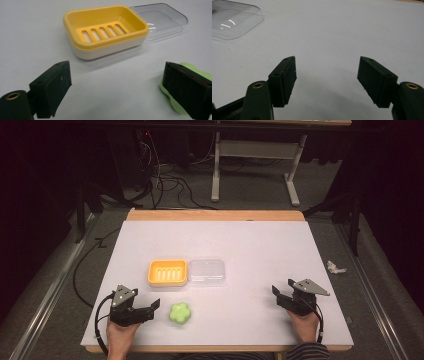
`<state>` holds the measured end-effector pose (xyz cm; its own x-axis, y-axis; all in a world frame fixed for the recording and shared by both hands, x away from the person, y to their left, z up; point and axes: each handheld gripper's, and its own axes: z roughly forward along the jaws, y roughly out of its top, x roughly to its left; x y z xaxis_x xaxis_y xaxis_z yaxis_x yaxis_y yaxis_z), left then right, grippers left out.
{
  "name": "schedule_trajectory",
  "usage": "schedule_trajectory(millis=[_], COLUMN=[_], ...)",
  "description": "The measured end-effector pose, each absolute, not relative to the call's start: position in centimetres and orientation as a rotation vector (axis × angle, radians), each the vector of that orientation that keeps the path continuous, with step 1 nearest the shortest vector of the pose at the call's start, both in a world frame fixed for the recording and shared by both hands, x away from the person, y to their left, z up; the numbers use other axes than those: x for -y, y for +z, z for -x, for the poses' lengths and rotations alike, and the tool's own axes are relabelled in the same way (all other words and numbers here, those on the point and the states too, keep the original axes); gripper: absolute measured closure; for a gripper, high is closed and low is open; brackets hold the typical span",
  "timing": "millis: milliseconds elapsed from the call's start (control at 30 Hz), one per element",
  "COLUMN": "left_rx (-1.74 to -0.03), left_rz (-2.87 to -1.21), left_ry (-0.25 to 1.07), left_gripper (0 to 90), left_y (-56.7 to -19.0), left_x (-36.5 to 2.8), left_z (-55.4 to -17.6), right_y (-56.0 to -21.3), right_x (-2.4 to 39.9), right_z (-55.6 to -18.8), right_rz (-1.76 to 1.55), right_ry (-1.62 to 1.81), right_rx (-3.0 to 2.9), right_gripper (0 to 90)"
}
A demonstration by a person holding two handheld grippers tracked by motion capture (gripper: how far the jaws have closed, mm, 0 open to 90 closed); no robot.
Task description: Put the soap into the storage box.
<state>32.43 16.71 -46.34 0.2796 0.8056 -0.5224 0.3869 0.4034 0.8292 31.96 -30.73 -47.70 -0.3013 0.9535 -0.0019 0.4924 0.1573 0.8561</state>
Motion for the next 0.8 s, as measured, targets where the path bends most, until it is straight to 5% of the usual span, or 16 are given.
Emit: schedule_trajectory(millis=[800], left_rx=[-1.205], left_rz=[-1.422], left_ry=[0.293], left_gripper=[6.8], left_y=[-45.2], left_x=[-11.6], left_z=[-29.1], right_y=[-47.7], right_x=[30.7], right_z=[-32.0], right_rz=[-1.375], right_ry=[1.053], right_rx=[-1.874], right_gripper=[31.6])
